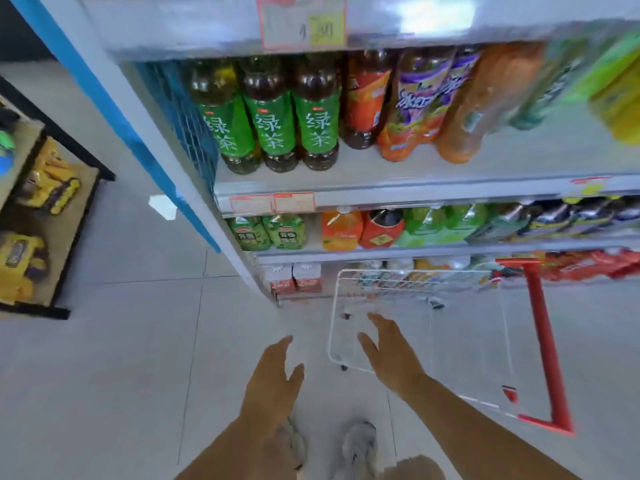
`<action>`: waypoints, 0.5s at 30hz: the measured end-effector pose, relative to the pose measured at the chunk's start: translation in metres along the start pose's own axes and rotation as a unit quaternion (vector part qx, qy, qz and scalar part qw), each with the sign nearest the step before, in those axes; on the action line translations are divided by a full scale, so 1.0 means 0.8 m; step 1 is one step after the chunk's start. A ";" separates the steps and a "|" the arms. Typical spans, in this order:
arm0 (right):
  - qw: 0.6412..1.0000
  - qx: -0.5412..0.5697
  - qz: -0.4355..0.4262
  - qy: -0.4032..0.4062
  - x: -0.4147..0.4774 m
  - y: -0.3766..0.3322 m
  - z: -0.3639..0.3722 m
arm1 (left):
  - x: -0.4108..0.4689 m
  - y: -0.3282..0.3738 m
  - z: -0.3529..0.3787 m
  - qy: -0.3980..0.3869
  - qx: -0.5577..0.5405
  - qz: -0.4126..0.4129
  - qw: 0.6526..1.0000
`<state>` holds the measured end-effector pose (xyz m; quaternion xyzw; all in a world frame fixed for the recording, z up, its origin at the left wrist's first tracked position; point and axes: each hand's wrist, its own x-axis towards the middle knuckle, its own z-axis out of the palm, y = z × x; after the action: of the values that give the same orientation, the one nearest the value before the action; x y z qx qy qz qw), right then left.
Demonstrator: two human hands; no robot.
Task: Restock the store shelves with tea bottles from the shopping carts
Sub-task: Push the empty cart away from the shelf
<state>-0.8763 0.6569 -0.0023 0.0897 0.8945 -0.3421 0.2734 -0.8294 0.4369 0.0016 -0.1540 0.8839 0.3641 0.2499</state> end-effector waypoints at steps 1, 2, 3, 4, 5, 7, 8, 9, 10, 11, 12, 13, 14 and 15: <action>1.000 -0.014 0.010 -0.009 -0.026 0.017 -0.010 | -0.023 0.006 0.011 -0.030 0.029 0.007 0.999; 0.999 -0.030 0.018 -0.018 -0.051 0.037 -0.020 | -0.043 0.013 0.024 -0.052 0.056 0.020 0.997; 0.998 -0.043 0.027 -0.024 -0.074 0.058 -0.030 | -0.060 0.023 0.039 -0.062 0.075 0.027 0.995; 0.998 -0.049 0.036 -0.026 -0.094 0.079 -0.040 | -0.073 0.035 0.055 -0.066 0.080 0.027 0.994; 0.997 -0.051 0.041 -0.028 -0.109 0.098 -0.049 | -0.081 0.048 0.071 -0.067 0.074 0.025 0.995; 0.997 -0.059 0.044 -0.030 -0.140 0.143 -0.076 | -0.100 0.079 0.114 -0.057 0.047 0.030 0.997; 0.996 -0.074 0.037 -0.029 -0.148 0.164 -0.091 | -0.108 0.095 0.135 -0.049 0.036 0.035 0.998; 0.995 -0.087 0.029 -0.026 -0.156 0.187 -0.110 | -0.116 0.113 0.158 -0.042 0.022 0.036 0.998; 0.995 -0.094 0.027 -0.023 -0.165 0.207 -0.127 | -0.125 0.129 0.180 -0.036 0.007 0.036 0.999; 0.994 -0.100 0.024 -0.022 -0.173 0.222 -0.145 | -0.136 0.145 0.199 -0.028 -0.007 0.029 0.999; 0.994 -0.107 0.018 -0.022 -0.177 0.234 -0.164 | -0.148 0.159 0.215 -0.021 -0.019 0.026 0.999; 0.993 -0.116 0.016 -0.023 -0.181 0.244 -0.181 | -0.158 0.173 0.228 -0.021 -0.027 0.024 0.999; 0.992 -0.126 0.012 -0.024 -0.182 0.252 -0.197 | -0.167 0.187 0.239 -0.026 -0.033 0.025 0.999; 0.990 -0.137 0.008 -0.029 -0.180 0.260 -0.213 | -0.173 0.199 0.251 -0.029 -0.035 0.024 0.999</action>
<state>-0.7563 0.9296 0.0649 0.0490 0.9237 -0.2166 0.3123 -0.7208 0.7036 0.0459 -0.1303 0.8663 0.4055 0.2610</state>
